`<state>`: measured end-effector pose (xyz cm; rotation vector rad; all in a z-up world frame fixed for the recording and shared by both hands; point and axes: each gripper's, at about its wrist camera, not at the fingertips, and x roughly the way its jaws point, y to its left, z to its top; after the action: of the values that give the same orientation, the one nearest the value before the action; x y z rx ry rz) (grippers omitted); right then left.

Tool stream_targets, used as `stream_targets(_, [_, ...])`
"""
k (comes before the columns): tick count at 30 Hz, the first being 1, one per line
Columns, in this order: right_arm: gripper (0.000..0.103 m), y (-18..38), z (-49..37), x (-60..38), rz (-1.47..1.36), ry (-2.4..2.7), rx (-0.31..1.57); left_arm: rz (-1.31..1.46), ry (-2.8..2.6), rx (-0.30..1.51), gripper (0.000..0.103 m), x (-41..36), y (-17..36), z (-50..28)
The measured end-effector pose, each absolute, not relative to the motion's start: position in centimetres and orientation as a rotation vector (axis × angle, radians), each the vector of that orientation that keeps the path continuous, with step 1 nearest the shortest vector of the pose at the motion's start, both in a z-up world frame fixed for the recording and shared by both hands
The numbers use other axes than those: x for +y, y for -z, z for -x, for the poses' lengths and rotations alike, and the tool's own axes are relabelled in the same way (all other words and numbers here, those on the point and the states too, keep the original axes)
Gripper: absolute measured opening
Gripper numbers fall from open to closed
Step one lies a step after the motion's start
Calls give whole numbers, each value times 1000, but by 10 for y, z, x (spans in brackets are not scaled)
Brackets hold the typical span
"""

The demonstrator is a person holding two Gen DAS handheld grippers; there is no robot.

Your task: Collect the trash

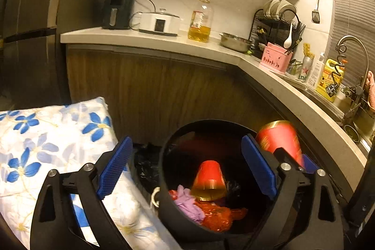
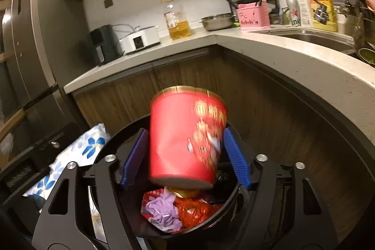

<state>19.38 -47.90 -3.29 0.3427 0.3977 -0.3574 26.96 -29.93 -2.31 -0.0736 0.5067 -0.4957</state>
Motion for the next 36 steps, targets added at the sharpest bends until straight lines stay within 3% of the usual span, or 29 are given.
stream_targets(12, [97, 18, -155, -443, -193, 456, 388, -5, 268, 461, 97, -238, 11, -231])
stream_targets(36, [97, -14, -39, -297, -75, 309, 427, -34, 97, 425, 97, -109, 3, -101])
